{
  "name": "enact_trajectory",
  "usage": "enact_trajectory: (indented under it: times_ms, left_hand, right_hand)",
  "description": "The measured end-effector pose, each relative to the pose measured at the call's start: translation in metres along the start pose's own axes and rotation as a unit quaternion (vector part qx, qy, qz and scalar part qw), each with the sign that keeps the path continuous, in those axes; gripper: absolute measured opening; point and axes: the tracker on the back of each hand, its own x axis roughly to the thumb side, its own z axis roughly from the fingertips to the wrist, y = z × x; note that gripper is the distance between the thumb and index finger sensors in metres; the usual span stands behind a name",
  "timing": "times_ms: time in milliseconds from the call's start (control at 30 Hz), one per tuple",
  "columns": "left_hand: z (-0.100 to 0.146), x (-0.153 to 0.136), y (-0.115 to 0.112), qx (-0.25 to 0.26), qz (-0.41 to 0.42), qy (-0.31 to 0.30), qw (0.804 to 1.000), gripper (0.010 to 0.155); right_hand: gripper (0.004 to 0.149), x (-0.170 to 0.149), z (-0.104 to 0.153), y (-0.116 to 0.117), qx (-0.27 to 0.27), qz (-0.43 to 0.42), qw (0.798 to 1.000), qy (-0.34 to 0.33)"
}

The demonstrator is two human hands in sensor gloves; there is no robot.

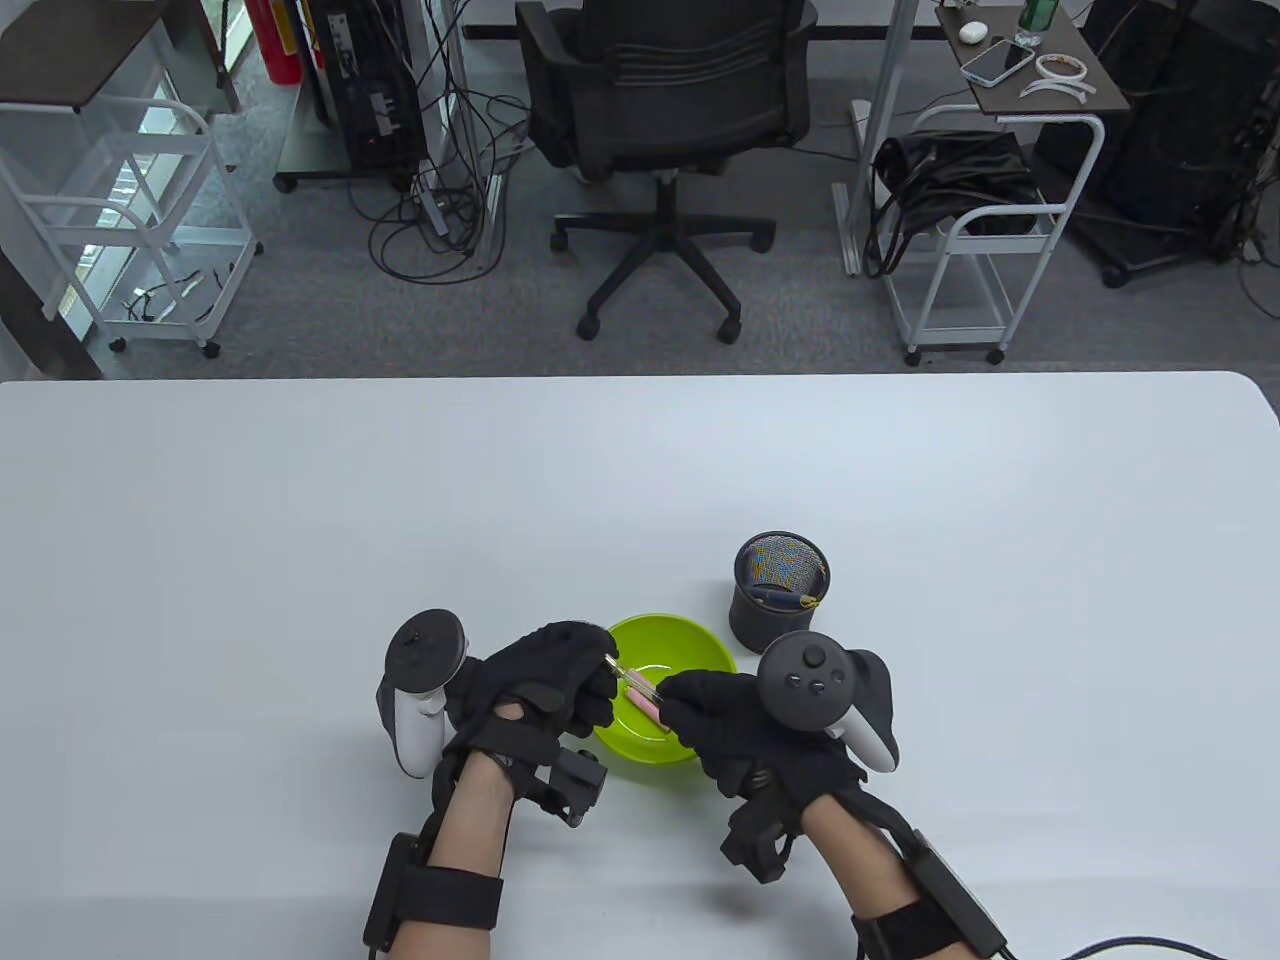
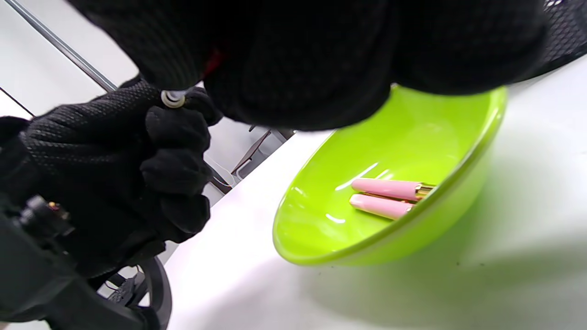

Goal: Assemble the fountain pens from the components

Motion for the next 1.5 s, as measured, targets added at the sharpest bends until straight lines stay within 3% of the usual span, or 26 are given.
enact_trajectory:
  times_ms: [1033,1167,1333,1500]
  left_hand:
    - [-0.003,-0.002,-0.011,-0.039,-0.006,-0.004,0.999,0.045]
    - [-0.002,0.0,-0.004,-0.015,-0.015,-0.009,1.0,0.045]
    - [0.004,0.003,0.017,0.051,-0.015,-0.019,0.998,0.046]
    - [0.007,0.003,0.03,0.086,0.002,-0.025,0.996,0.046]
  right_hand:
    - [0.044,0.003,0.002,0.002,-0.028,0.008,0.999,0.023]
    - [0.05,0.004,0.002,0.003,-0.022,0.015,0.999,0.026]
    - [0.059,0.014,0.007,0.002,-0.042,0.106,0.993,0.033]
    - [0.056,0.02,0.003,0.003,-0.045,0.169,0.983,0.045]
